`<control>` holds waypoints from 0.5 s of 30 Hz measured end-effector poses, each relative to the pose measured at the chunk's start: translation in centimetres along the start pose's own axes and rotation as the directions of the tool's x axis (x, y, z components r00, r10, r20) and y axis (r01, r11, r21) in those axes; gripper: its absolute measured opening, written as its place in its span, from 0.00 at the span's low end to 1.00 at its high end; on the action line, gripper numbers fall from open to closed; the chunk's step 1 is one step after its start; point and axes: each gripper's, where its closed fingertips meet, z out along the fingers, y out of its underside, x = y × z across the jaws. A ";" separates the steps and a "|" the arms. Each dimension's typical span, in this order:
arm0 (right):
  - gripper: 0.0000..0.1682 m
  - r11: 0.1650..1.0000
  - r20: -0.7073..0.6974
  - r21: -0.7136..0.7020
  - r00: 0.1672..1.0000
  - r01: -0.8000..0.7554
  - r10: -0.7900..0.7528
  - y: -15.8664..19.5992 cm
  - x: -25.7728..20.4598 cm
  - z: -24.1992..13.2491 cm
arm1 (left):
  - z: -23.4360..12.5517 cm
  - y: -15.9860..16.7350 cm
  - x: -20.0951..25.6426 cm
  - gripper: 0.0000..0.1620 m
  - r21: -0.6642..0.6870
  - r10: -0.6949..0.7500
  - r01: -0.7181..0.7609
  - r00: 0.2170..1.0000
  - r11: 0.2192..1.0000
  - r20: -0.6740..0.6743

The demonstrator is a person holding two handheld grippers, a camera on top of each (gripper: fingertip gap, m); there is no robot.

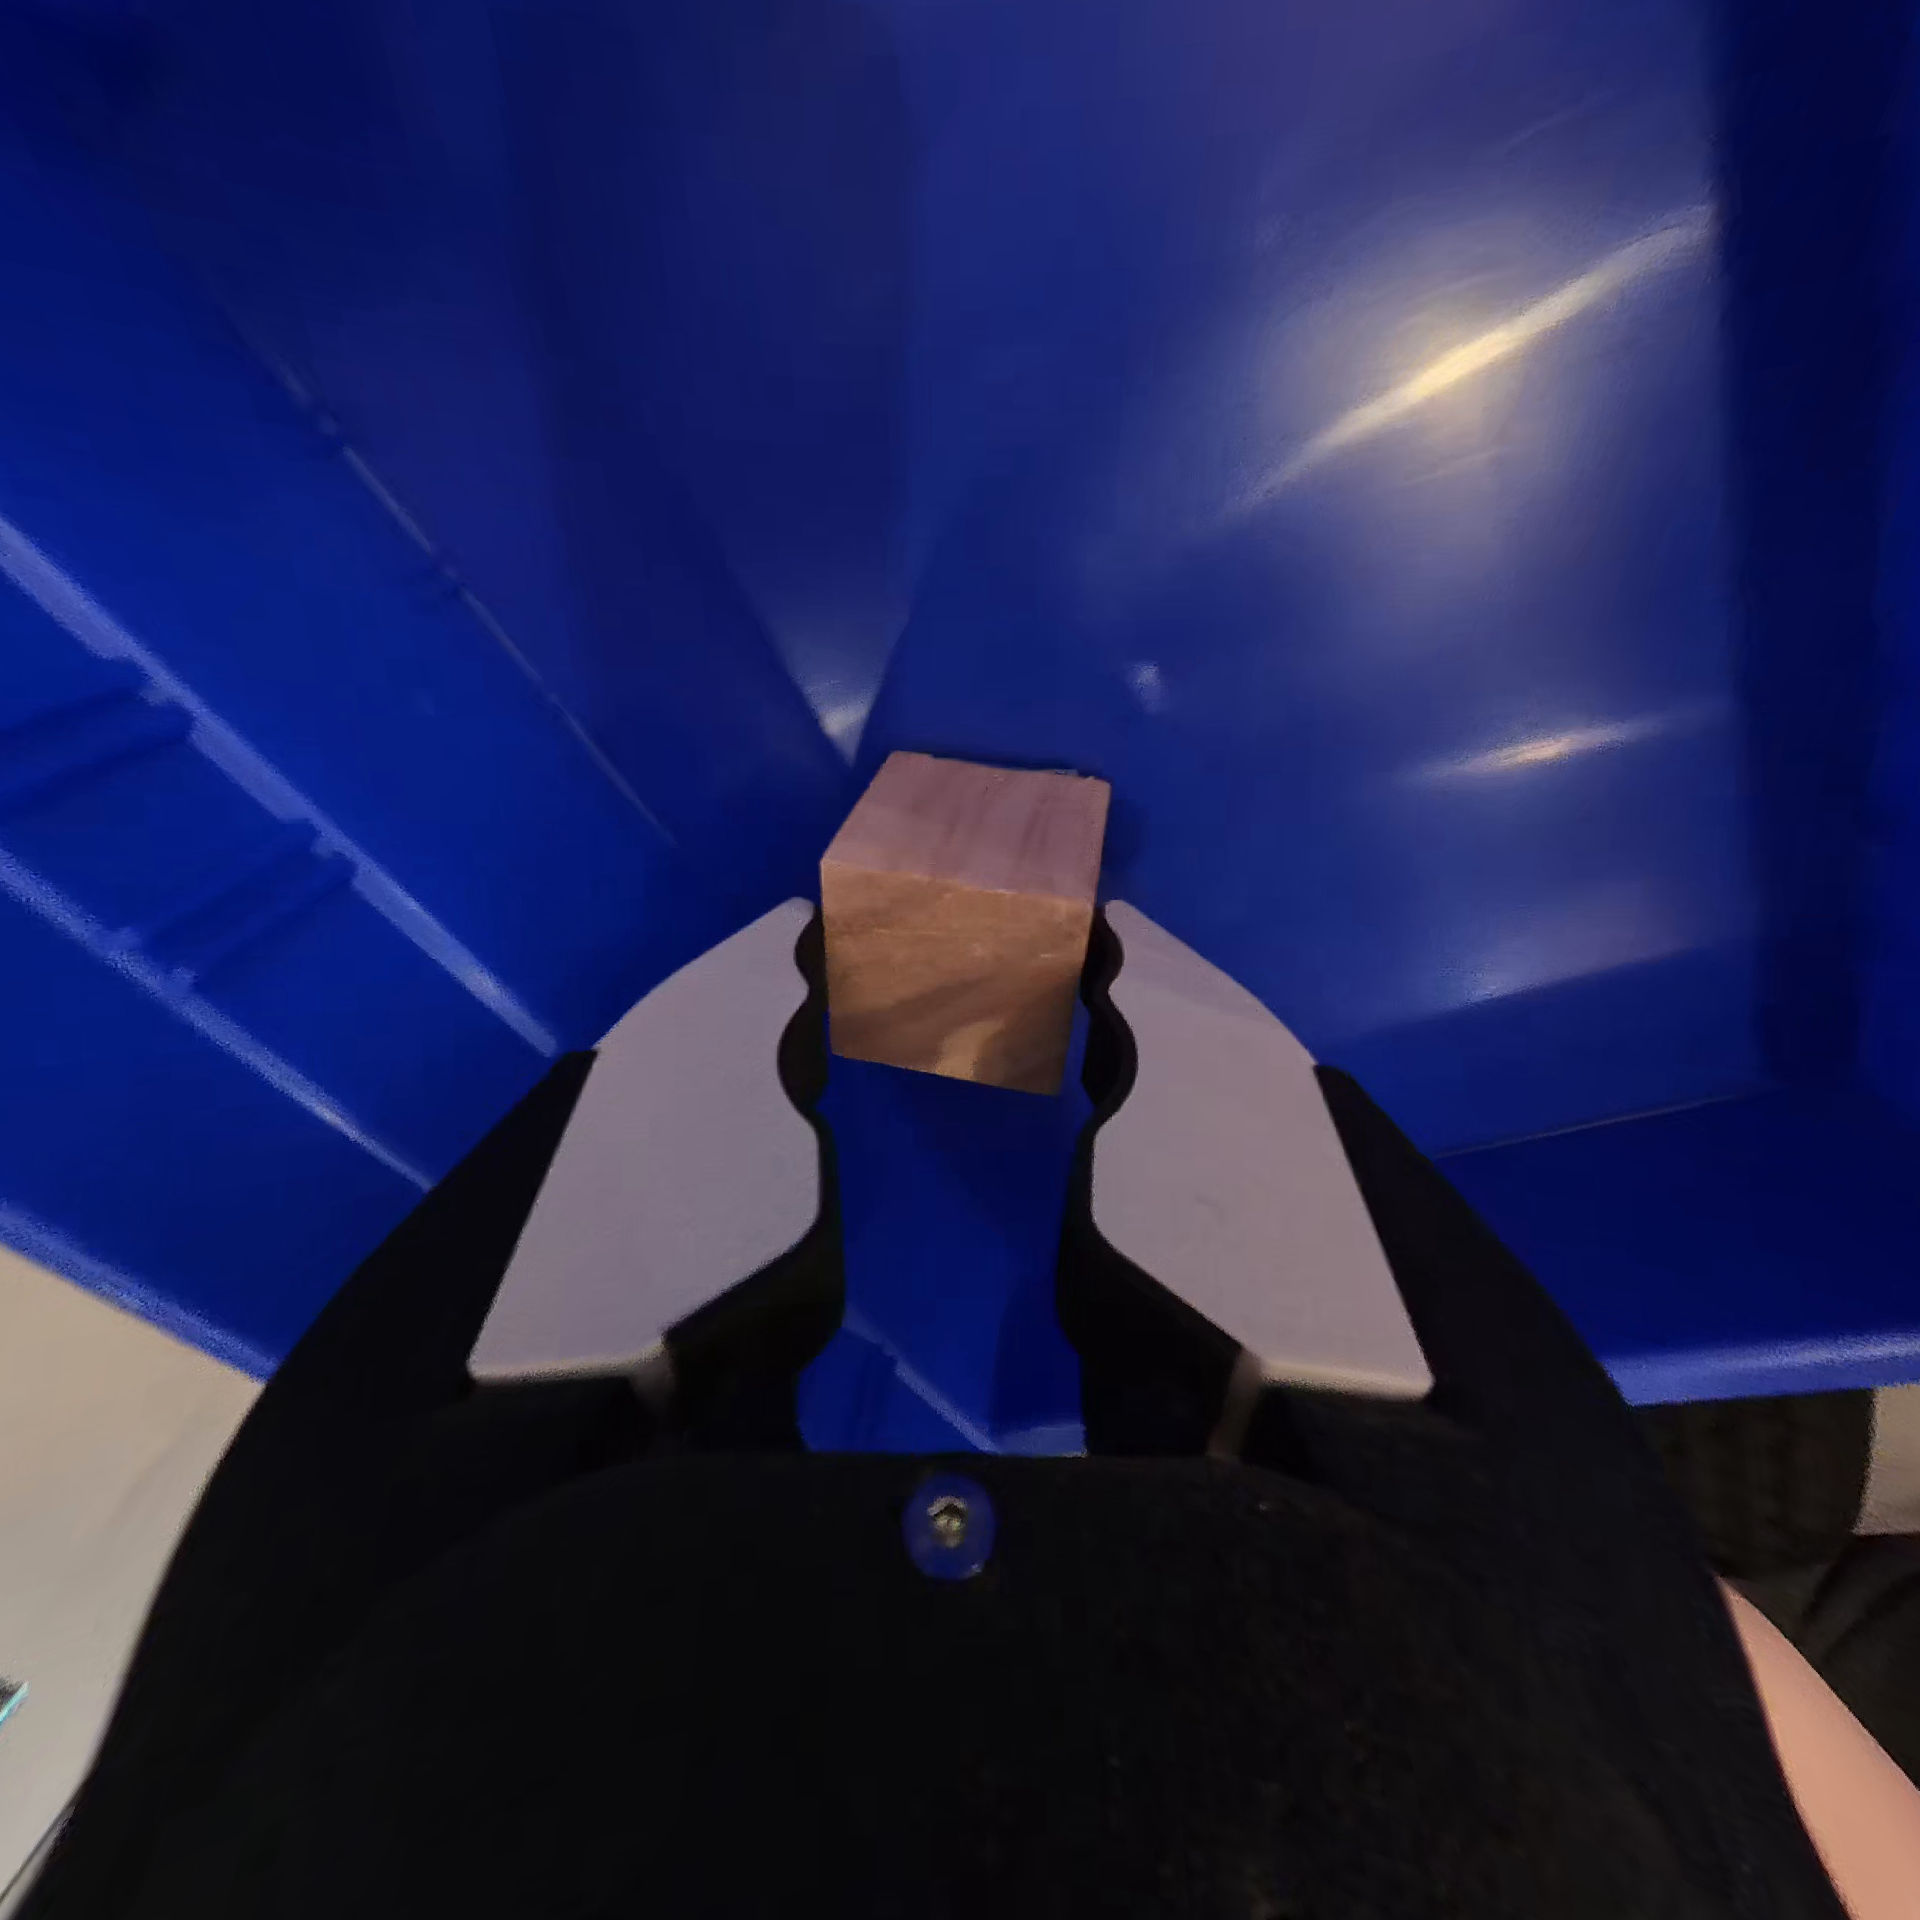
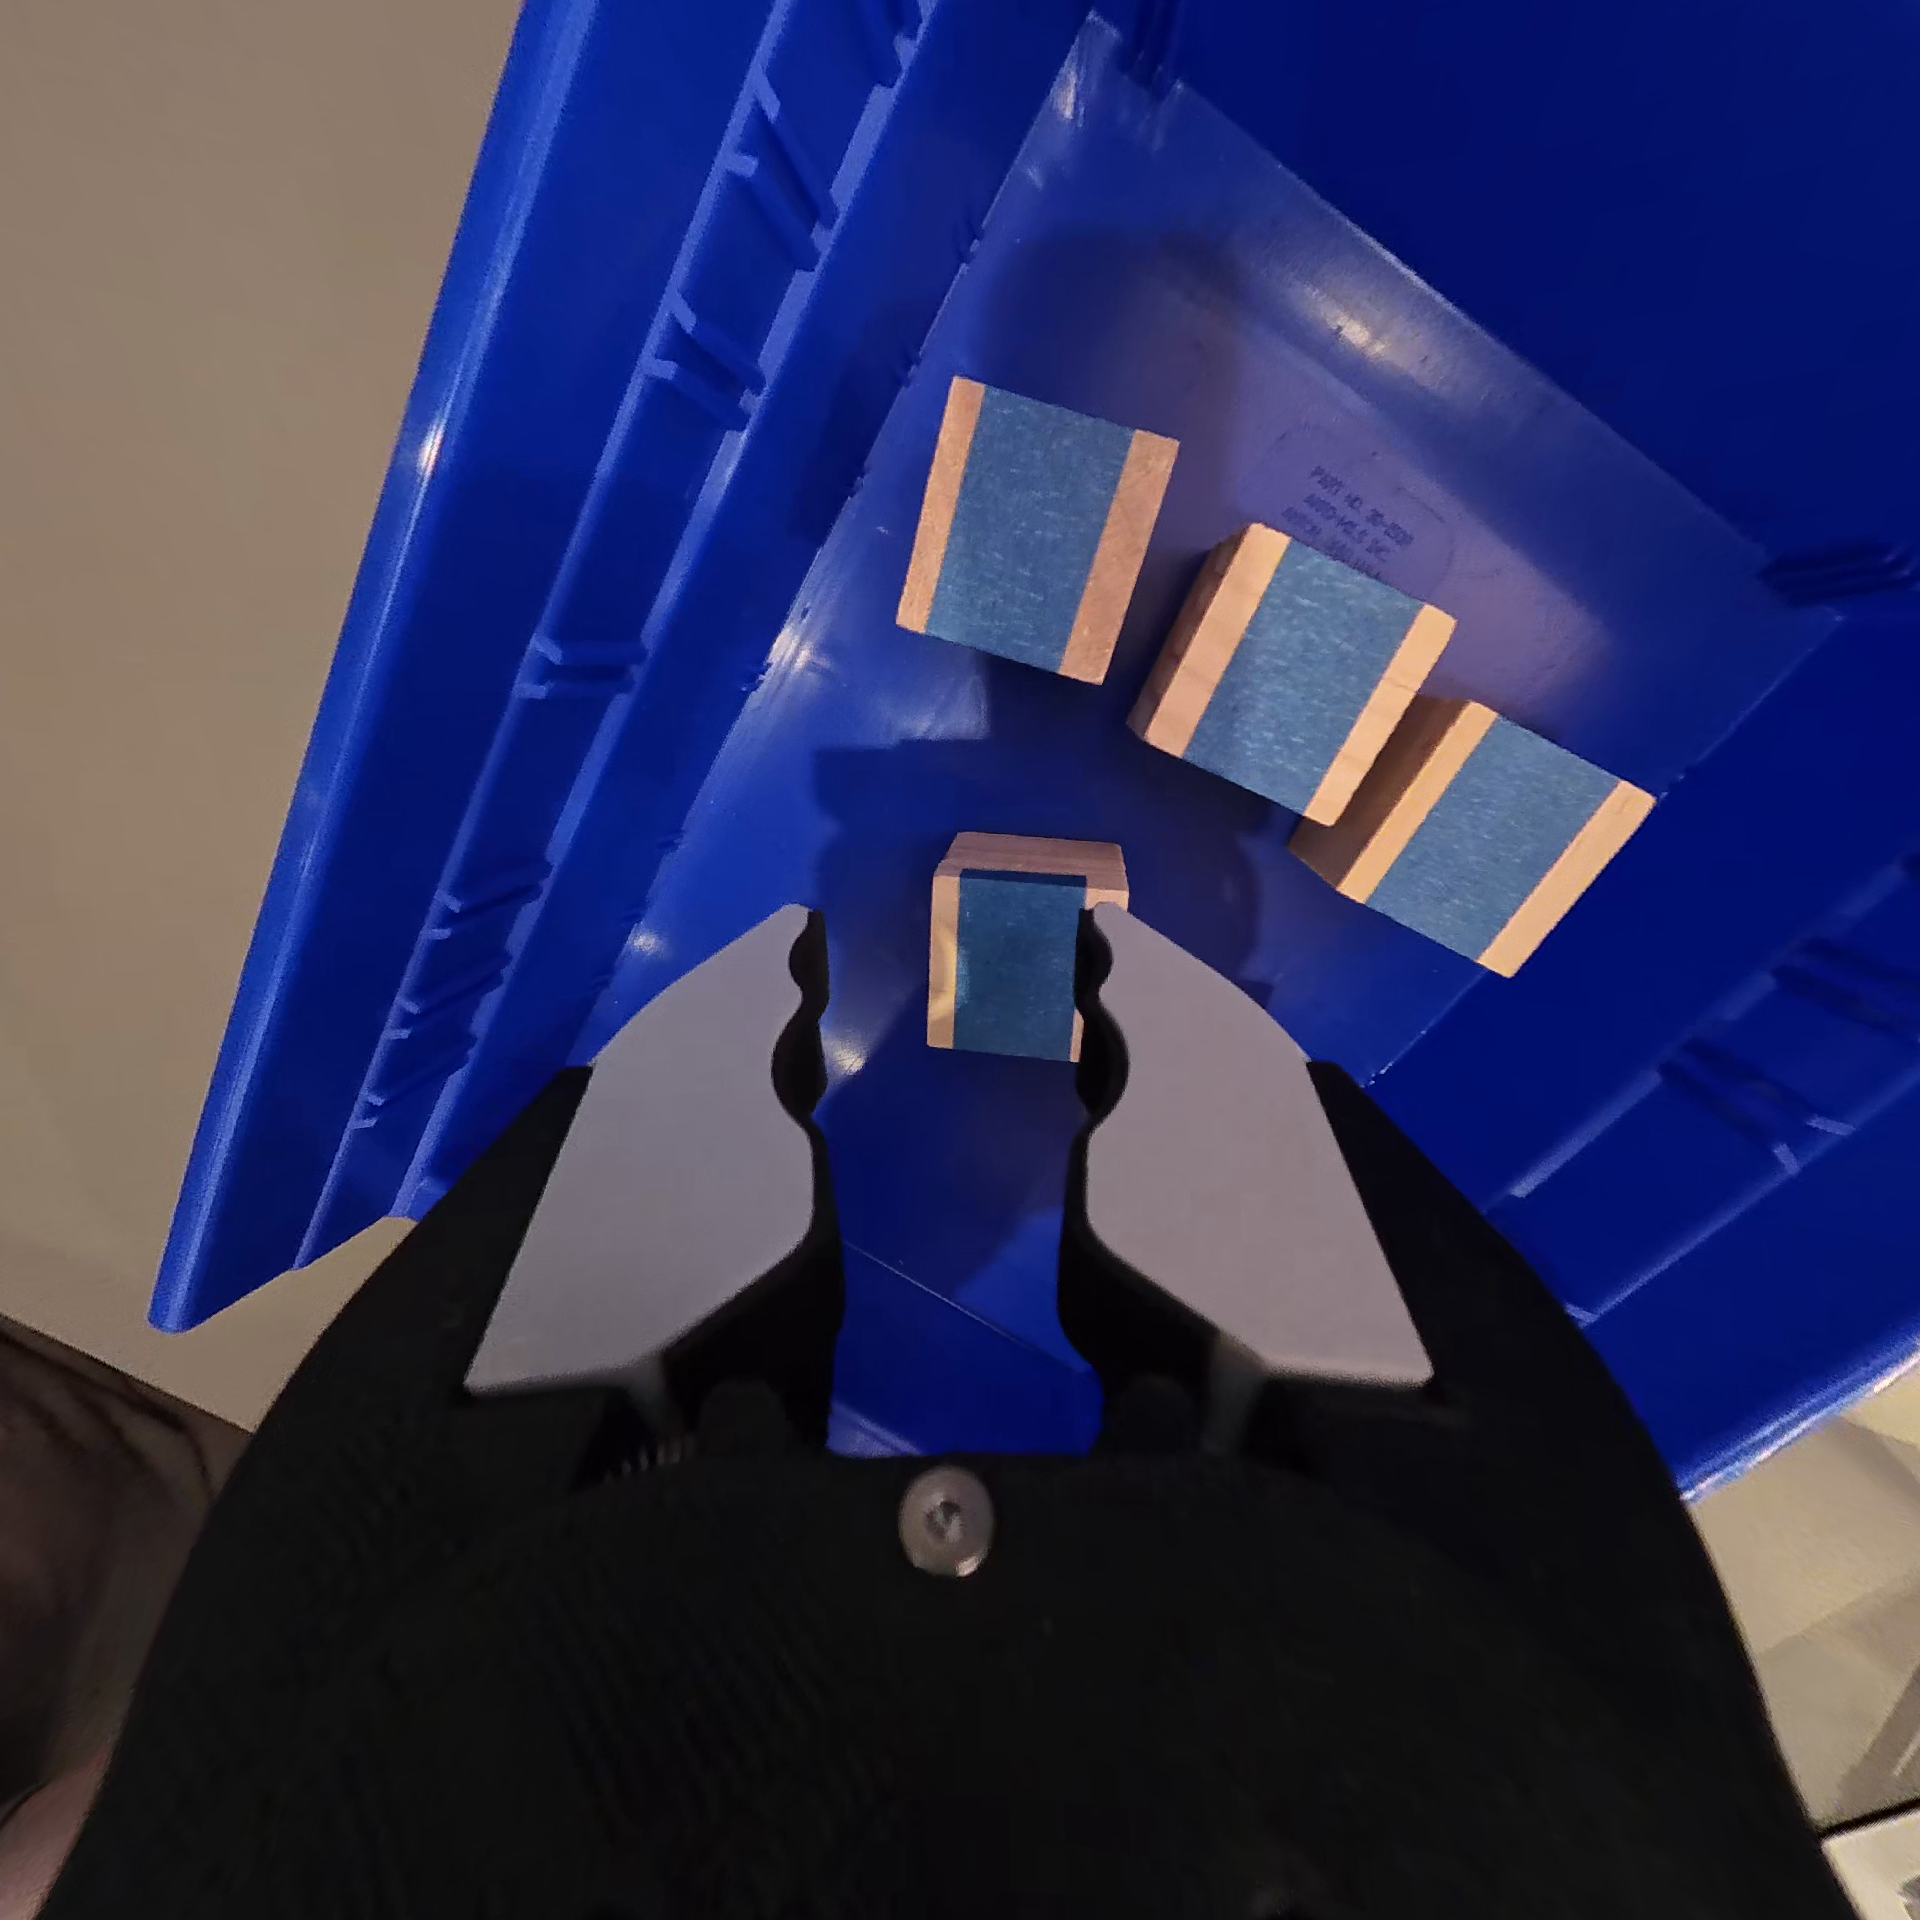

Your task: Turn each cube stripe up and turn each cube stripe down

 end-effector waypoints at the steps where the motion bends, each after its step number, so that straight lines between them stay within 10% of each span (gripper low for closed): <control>1: 0.28 1.000 -0.002 -0.001 1.000 0.000 0.000 0.0 0.0 0.0 | -0.2 -0.4 0.4 0.29 0.024 0.003 -0.002 1.000 1.000 -0.023; 8: 0.26 0.998 -0.080 0.062 0.997 -0.004 0.009 -1.0 0.3 -1.7 | -6.8 -2.2 0.8 0.29 0.363 -0.006 0.048 0.993 0.930 -0.118; 12: 0.23 0.965 -0.190 0.245 0.981 0.096 -0.050 -4.0 -2.5 -6.1 | -16.3 -4.6 5.4 0.29 0.731 0.201 0.095 0.930 0.676 -0.307; 15: 0.25 0.793 -0.295 0.508 0.933 0.337 -0.207 -8.5 -8.7 -11.2 | -21.9 -4.8 11.1 0.29 0.855 0.465 0.090 0.807 0.511 -0.363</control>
